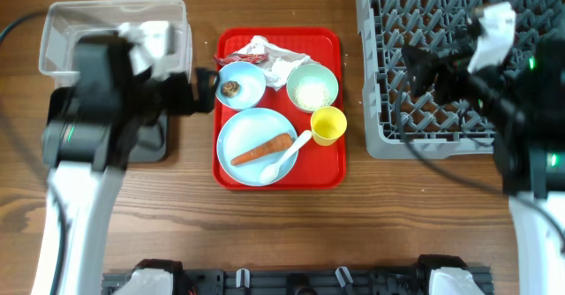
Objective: Sort waste into correct bins and load items into the dishwasher rack
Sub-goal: 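Reach the left gripper to the small blue bowl and grasp it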
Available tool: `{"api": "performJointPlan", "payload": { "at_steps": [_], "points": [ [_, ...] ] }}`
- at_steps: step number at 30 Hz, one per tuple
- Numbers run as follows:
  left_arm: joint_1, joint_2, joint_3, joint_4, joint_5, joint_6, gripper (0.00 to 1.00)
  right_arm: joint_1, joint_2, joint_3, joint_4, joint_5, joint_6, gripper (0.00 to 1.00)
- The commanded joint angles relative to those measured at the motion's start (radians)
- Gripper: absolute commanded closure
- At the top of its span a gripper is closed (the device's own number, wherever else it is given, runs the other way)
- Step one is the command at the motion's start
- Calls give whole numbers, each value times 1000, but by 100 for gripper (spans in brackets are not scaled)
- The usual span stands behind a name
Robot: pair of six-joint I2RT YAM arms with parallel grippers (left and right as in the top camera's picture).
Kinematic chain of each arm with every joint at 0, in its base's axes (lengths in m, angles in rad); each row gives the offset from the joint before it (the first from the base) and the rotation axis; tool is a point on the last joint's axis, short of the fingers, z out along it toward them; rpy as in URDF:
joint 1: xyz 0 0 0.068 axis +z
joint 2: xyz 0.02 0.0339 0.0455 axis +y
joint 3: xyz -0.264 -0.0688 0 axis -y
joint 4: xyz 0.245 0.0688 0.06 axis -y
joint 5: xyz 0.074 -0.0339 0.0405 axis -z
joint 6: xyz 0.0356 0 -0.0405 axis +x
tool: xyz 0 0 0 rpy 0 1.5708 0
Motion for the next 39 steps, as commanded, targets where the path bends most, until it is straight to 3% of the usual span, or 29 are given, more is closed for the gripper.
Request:
{"api": "performJointPlan", "payload": {
  "at_steps": [1, 7, 11, 17, 23, 31, 34, 36, 38, 39],
  "points": [
    [-79, 210, 145, -108, -45, 30, 0, 4, 100, 68, -40, -20, -30, 0],
    [-146, 472, 154, -50, -21, -10, 0, 4, 200, 68, -59, -19, 114, 0],
    [-182, 628, 154, 35, 109, -34, 0, 4, 241, 68, -84, -19, 131, 0],
    [-221, 721, 154, 128, 80, -34, 1, 4, 259, 67, -112, -15, 130, 0],
    [-251, 761, 154, 189, -89, -34, 28, 4, 262, 67, -112, -11, 130, 0],
    [-266, 819, 153, 230, -93, -34, 50, 4, 272, 67, -120, -8, 131, 2],
    [-266, 843, 153, 235, -112, -34, 74, 4, 272, 67, -120, -8, 131, 2],
    [-266, 852, 153, 237, -116, -34, 81, 4, 273, 67, -120, -8, 131, 2],
    [-266, 852, 153, 237, -115, -34, 95, 4, 273, 67, -120, -8, 131, 2],
    [-266, 852, 153, 238, -115, -34, 96, 4, 273, 67, -120, -8, 131, 2]
  ]
}}
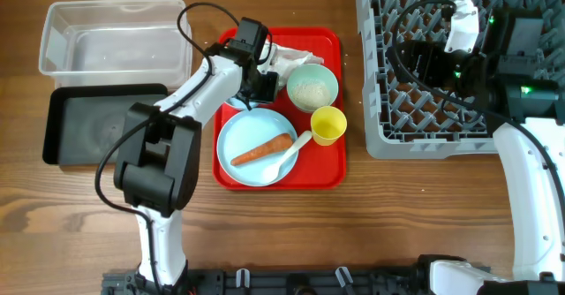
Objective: Sort waste into correct bins and load items into the dishwasher rack
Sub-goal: 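Reach the left gripper to the small blue bowl and grasp it, then carry the blue bowl left and tip the scrap into the black tray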
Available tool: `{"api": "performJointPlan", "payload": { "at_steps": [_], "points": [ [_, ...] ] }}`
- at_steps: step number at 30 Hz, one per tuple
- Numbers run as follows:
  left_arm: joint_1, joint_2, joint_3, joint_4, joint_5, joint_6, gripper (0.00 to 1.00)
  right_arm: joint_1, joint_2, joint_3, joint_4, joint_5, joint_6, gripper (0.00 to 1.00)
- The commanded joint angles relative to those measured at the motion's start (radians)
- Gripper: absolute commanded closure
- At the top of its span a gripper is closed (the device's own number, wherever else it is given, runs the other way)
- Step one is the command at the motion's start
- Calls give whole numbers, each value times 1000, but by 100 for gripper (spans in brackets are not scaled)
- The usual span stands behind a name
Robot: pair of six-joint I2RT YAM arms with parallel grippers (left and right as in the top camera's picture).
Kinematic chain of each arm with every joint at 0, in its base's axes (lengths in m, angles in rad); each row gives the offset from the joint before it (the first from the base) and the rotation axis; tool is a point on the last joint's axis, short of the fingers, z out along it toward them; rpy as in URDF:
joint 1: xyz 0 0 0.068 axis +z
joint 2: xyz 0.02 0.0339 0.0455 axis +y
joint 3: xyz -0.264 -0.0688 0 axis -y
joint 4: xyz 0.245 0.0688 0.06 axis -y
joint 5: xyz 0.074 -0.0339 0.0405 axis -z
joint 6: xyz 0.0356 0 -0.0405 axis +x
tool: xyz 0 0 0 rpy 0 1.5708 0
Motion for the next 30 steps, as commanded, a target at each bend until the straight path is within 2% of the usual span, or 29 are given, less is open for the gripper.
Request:
{"api": "performJointPlan", "payload": {
  "at_steps": [1, 5, 10, 16, 21, 26, 30],
  "points": [
    [-7, 13, 15, 0, -11, -3, 96, 4, 12, 22, -1, -8, 11, 2],
    [-7, 5, 20, -11, -10, -13, 96, 4, 12, 22, -1, -8, 13, 3],
    [-6, -56, 77, -116, 11, -33, 96, 4, 12, 22, -1, -8, 13, 3],
    [-6, -194, 145, -248, 90, -34, 96, 4, 12, 22, -1, -8, 13, 4],
    [18, -299, 144, -340, 99, -86, 96, 4, 12, 22, 0, -8, 11, 4],
    [124, -366, 144, -466, 126, -103, 96, 4, 12, 22, -1, -8, 11, 4],
    [266, -371, 142, -550, 182, -80, 96, 4, 12, 22, -3, -8, 11, 3]
  ]
}}
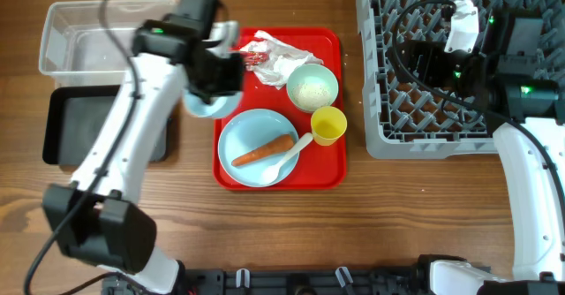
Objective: Sort waste into correct bins and load items into the dishwasher rack
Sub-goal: 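Carry the blue bowl left and tip the scrap into the black tray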
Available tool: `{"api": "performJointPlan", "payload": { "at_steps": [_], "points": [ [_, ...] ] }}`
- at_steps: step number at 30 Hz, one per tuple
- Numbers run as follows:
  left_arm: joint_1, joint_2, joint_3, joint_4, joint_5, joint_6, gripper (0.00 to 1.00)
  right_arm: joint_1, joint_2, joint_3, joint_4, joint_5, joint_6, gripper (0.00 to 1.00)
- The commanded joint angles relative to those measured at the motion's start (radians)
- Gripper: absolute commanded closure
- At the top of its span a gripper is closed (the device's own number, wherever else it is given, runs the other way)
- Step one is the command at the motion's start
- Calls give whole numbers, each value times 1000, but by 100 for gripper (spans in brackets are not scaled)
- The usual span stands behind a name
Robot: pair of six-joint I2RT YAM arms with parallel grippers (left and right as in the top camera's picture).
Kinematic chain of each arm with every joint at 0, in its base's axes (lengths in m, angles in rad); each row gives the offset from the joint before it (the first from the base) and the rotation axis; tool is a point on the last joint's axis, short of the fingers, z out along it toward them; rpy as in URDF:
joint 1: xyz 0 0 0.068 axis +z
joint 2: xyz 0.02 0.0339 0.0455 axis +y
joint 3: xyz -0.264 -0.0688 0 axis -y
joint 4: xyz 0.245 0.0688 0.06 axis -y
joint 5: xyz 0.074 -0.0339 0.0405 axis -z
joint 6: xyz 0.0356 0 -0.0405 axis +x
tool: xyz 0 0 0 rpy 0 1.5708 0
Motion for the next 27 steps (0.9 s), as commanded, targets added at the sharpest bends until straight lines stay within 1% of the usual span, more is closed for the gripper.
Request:
{"api": "performJointPlan", "payload": {
  "at_steps": [1, 7, 10, 12, 20, 23, 27],
  "points": [
    [161, -8, 3, -57, 98, 30, 96, 4, 12, 22, -3, -7, 11, 4],
    [377, -8, -48, -99, 318, 181, 96, 4, 12, 22, -14, -7, 11, 3],
    [524, -8, -130, -93, 488, 312, 96, 4, 12, 22, -15, -7, 11, 4],
    [576, -7, -174, -76, 554, 352, 96, 4, 12, 22, -15, -8, 11, 3],
    [797, -5, -357, 52, 848, 457, 96, 4, 12, 22, -15, -8, 12, 4],
    [855, -5, -392, 95, 932, 463, 96, 4, 12, 22, -16, -8, 13, 4],
    [921, -5, -435, 156, 1095, 463, 96, 4, 12, 22, -15, -8, 14, 4]
  ]
}}
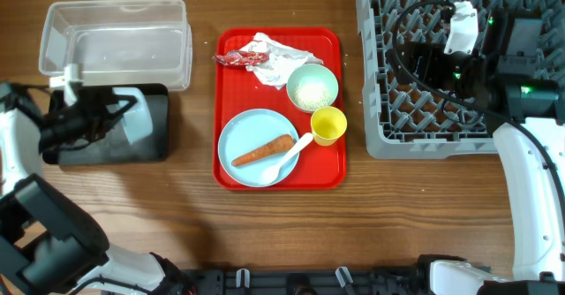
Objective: Sort waste into correct bins and load items into the dishwasher rack
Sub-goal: 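Carry the blue bowl left and tip the scrap into the black tray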
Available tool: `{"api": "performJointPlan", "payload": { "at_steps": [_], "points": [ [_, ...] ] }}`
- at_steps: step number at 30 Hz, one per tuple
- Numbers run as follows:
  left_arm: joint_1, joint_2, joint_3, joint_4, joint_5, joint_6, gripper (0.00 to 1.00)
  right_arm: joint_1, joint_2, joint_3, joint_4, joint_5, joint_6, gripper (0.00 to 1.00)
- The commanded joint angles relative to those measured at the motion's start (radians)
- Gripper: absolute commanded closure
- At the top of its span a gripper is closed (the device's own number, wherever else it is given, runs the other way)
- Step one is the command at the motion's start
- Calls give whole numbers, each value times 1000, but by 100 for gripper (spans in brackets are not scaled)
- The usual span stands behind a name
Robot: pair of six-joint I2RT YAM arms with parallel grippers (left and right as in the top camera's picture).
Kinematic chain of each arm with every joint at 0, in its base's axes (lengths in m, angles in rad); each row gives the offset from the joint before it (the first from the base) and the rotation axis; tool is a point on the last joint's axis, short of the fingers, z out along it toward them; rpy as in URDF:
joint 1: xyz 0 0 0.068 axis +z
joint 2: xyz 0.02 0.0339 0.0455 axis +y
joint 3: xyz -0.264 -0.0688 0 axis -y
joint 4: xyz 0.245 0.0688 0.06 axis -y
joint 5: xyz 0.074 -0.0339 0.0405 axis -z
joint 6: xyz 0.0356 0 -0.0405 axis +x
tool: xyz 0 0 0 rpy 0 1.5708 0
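My left gripper (113, 118) hangs over the black bin (150, 145), shut on a small pale blue bowl (134, 124) that is tipped on its side. Whatever the bowl contains is hidden. On the red tray (331, 176) a large blue plate (243, 136) carries a carrot (262, 149) and a white spoon (287, 156). A green bowl of white grains (312, 87), a yellow cup (327, 124) and crumpled paper with a red wrapper (260, 55) share the tray. Over the grey dishwasher rack (388, 127) sits my right gripper (417, 65), its fingers dark and unclear.
A clear plastic bin (115, 34) stands at the back left, just behind the black bin. The rack fills the back right corner. Bare wooden table (291, 233) lies in front of the tray and bins.
My left gripper has moved with the small blue bowl from the tray's left edge to over the black bin, and the bowl is now tipped. The right arm has not moved.
First the small blue bowl with a brown lump stood on the tray, my left arm over the bins. Then my left gripper was at that bowl on the tray. Then it held the bowl beside the tray, and now over the black bin.
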Motion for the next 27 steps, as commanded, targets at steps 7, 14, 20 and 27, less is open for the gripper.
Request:
{"api": "performJointPlan", "payload": {
  "at_steps": [7, 14, 20, 27],
  "points": [
    [99, -3, -79, 39, 419, 40, 96, 4, 12, 22, -4, -8, 13, 4],
    [123, -3, -79, 43, 418, -16, 96, 4, 12, 22, -8, -8, 13, 4],
    [115, -3, -77, 43, 418, -20, 96, 4, 12, 22, -5, -8, 13, 3],
    [-44, -66, 5, 63, 362, 6, 96, 4, 12, 22, -10, -8, 14, 4]
  ]
}}
